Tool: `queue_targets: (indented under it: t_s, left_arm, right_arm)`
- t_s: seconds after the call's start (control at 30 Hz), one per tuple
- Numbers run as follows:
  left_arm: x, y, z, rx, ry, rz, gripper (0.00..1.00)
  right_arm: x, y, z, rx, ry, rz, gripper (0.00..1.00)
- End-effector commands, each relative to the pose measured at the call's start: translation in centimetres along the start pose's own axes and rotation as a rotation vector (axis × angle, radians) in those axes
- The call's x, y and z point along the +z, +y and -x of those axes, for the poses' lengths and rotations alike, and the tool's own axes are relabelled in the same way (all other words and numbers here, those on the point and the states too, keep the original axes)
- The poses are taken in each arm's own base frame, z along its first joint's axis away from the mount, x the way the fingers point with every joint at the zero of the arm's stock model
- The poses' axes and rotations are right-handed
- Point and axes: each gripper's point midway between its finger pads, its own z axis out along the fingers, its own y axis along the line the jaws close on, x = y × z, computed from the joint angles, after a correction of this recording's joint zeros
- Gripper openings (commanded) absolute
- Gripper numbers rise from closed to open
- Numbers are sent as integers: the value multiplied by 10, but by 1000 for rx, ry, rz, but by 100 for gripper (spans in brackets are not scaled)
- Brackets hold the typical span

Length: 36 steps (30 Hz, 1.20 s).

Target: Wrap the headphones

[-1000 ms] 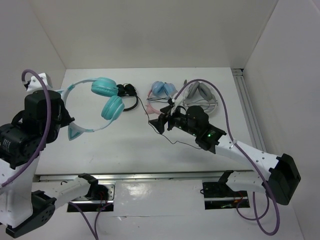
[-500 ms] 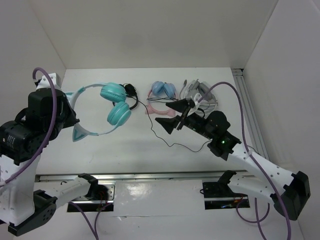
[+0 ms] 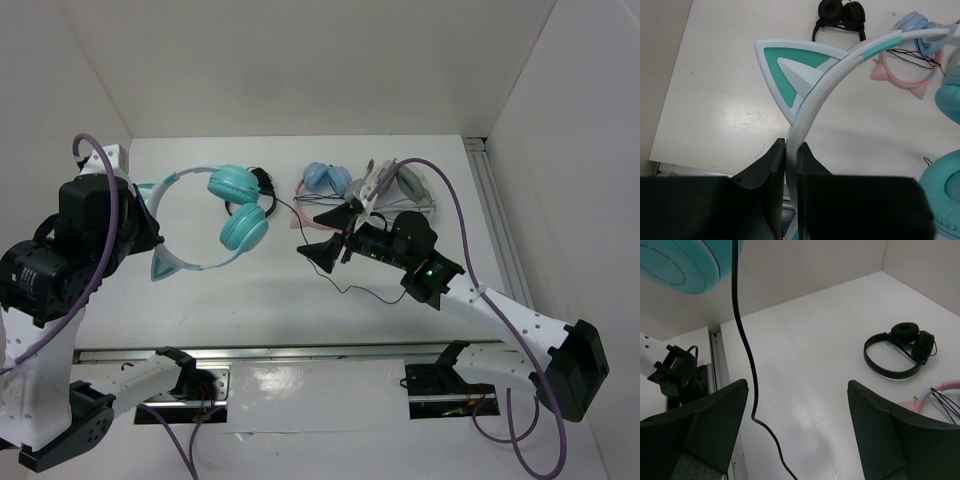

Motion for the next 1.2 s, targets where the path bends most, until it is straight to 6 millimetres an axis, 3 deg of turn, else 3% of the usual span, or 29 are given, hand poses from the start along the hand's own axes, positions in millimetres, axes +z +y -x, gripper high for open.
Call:
queue_targets:
  t_s: [0.0,0.13,0.23,0.27,0.33,0.37,0.4,0.43,0.57,0.63,0.67,0.87,1.0,1.17]
  left_arm:
    - [-3,-15,26,-72,-106,-73,0]
    - [2,-16,23,-72,-95,-69,0]
    - [1,-22,23,-74,-90,-101,0]
    - [-2,-25,28,-90,-103,-118,0]
    - [-5,-26,27,-92,-103,-140,0]
    - [-5,-28,29,-105,-111,-145,0]
    - [-5,-28,29,-105,-111,-145,0]
    - [-11,-27,32,-121,-126,-153,0]
    - [-19,-28,36,-130,-143,-181,0]
    - [-23,-32,37,-132,-143,-206,0]
    - [-26,-36,37,-132,-139,-238,0]
    - [-37,-47,34,-139,-128,-324,0]
    - [-42,-53,39,-162,-134,-356,0]
    - [-57,-50,56,-222,-185,-362,0]
  right_arm:
    - [3,11,14,-8,-43,53,87]
    - [-1,18,17,-16,-64,67,82]
    - [8,10,-6,-16,-3,58,73]
    - [11,8,-13,-9,13,56,64]
    - [16,-5,-43,3,71,0,54]
    - [17,-9,-50,5,77,-21,41]
    - [19,-10,-51,9,62,-32,11]
    - [16,-16,-59,37,63,-76,1]
    - [16,-15,-58,46,34,-73,2]
    - [17,-13,-55,43,25,-59,8]
    - [17,-9,-56,52,28,-38,16]
    - [13,15,-22,51,-82,55,32]
    - [12,19,-29,48,-76,58,37]
    - [12,0,-73,64,13,-33,37]
